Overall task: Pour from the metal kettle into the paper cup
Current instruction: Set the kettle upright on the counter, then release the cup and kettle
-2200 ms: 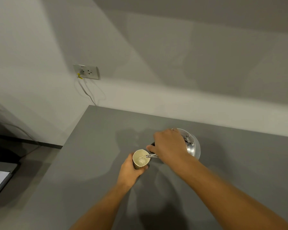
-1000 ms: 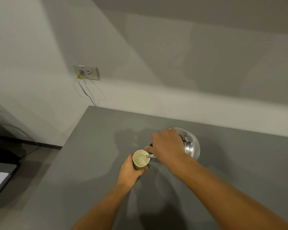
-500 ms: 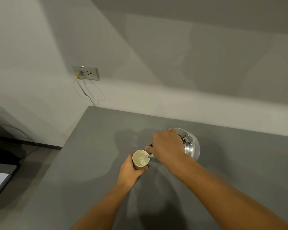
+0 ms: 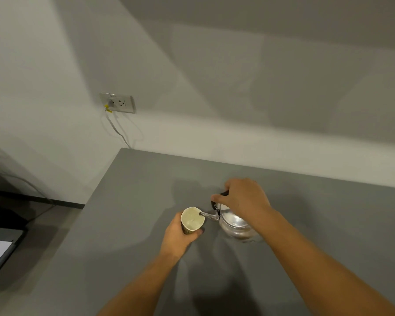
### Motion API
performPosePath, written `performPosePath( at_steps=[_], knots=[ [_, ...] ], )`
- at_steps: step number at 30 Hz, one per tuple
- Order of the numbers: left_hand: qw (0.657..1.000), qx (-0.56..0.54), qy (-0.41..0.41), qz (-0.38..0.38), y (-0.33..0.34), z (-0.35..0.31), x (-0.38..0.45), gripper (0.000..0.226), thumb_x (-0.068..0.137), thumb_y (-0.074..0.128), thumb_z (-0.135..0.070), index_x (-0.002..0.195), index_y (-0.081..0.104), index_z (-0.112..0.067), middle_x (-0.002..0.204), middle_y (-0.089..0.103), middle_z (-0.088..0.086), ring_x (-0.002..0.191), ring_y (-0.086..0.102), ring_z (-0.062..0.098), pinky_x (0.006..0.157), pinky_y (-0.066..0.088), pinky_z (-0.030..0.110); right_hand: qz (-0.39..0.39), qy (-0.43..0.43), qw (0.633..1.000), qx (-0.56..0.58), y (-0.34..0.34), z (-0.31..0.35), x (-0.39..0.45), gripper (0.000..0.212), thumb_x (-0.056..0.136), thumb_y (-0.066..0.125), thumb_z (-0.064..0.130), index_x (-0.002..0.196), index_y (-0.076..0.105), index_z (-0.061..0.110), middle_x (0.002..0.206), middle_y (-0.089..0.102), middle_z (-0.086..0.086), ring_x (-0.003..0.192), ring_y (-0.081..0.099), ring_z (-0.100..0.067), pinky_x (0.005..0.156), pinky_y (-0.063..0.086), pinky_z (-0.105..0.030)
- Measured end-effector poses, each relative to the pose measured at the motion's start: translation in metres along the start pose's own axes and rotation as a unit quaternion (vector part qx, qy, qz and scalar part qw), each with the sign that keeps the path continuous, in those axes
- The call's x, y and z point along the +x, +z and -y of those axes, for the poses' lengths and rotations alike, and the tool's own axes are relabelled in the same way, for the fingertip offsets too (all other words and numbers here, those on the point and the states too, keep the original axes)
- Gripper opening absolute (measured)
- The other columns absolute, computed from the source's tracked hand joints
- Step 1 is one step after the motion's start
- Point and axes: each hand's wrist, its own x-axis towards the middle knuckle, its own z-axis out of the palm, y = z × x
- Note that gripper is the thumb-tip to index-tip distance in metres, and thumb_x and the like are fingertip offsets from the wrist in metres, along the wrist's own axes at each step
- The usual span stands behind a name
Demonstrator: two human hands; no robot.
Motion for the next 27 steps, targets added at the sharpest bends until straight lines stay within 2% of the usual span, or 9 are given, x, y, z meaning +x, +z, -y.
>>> performPosePath(
  at_steps=[4,7,10,11,13,15,18,22,27],
  knots=[
    [1.000,-0.008,0.002,0.006,-0.001,-0.002,-0.002,0.062,0.066,0.096,-0.036,0.114,0.057,-0.041,0.111,0.072,-0.016,0.100,0.067,-0.006,0.080,0.049,0.014,0.017,0.041,0.996,0.077,0.005,-0.016,0.002,0.050,0.080,0.068,0.059,0.060,0.049,0.018,0.056,0.057,-0.001,0.059,0.058,-0.023,0.052,0.039,-0.031],
    [1.000,-0.018,0.008,0.002,-0.003,-0.006,-0.007,0.067,0.062,0.096,-0.043,0.117,0.057,-0.043,0.111,0.071,-0.021,0.102,0.064,-0.012,0.079,0.048,0.010,0.012,0.058,0.993,0.101,0.008,-0.024,0.002,0.052,0.079,0.070,0.059,0.057,0.046,0.018,0.051,0.052,0.002,0.051,0.051,-0.018,0.048,0.036,-0.031],
    [0.999,-0.033,0.023,-0.008,-0.005,-0.011,-0.010,0.064,0.061,0.093,-0.053,0.115,0.057,-0.048,0.109,0.070,-0.028,0.103,0.064,-0.010,0.081,0.049,0.007,0.003,0.067,0.991,0.112,0.009,-0.030,0.000,0.052,0.078,0.069,0.061,0.056,0.047,0.019,0.050,0.052,0.003,0.049,0.050,-0.016,0.047,0.034,-0.030],
    [0.999,-0.037,0.026,-0.012,-0.006,-0.013,-0.010,0.062,0.063,0.089,-0.058,0.115,0.058,-0.048,0.110,0.069,-0.028,0.103,0.065,-0.008,0.083,0.052,0.011,0.002,0.070,0.991,0.115,0.009,-0.032,0.000,0.052,0.078,0.069,0.062,0.057,0.048,0.019,0.051,0.053,0.003,0.050,0.051,-0.015,0.047,0.034,-0.030],
    [0.999,-0.044,0.026,-0.016,-0.008,-0.016,-0.008,0.060,0.070,0.079,-0.068,0.120,0.060,-0.042,0.112,0.070,-0.020,0.105,0.067,0.000,0.092,0.056,0.028,-0.003,0.077,0.989,0.129,0.008,-0.037,-0.001,0.050,0.077,0.070,0.062,0.059,0.052,0.019,0.051,0.055,0.004,0.050,0.053,-0.014,0.047,0.036,-0.029],
    [0.999,-0.038,0.025,-0.021,-0.011,-0.020,-0.005,0.067,0.076,0.065,-0.075,0.128,0.061,-0.034,0.122,0.068,-0.013,0.114,0.065,0.008,0.102,0.052,0.041,-0.013,0.084,0.985,0.151,0.006,-0.043,0.000,0.050,0.076,0.071,0.063,0.059,0.052,0.020,0.049,0.055,0.005,0.049,0.053,-0.012,0.047,0.036,-0.028],
    [0.999,-0.012,0.029,-0.032,-0.018,-0.028,0.005,0.076,0.079,0.053,-0.081,0.132,0.061,-0.028,0.132,0.064,-0.008,0.124,0.060,0.010,0.109,0.047,0.041,-0.027,0.095,0.979,0.176,0.000,-0.055,0.004,0.052,0.076,0.071,0.064,0.058,0.052,0.018,0.050,0.054,0.004,0.049,0.051,-0.013,0.048,0.036,-0.027],
    [0.998,0.016,0.038,-0.044,-0.029,-0.047,0.027,0.074,0.084,0.051,-0.077,0.133,0.062,-0.022,0.133,0.065,-0.004,0.125,0.060,0.012,0.108,0.047,0.038,-0.039,0.113,0.973,0.198,-0.008,-0.075,0.019,0.054,0.077,0.068,0.065,0.064,0.063,0.013,0.053,0.058,0.002,0.050,0.051,-0.011,0.049,0.037,-0.025],
    [0.997,0.026,0.045,-0.049,-0.039,-0.076,0.064,0.052,0.094,0.054,-0.061,0.127,0.064,-0.022,0.128,0.066,-0.006,0.120,0.060,0.011,0.098,0.042,0.028,-0.052,0.137,0.963,0.227,-0.018,-0.108,0.054,0.064,0.076,0.066,0.069,0.072,0.069,0.005,0.061,0.064,-0.006,0.054,0.054,-0.014,0.052,0.041,-0.027]
  ],
)
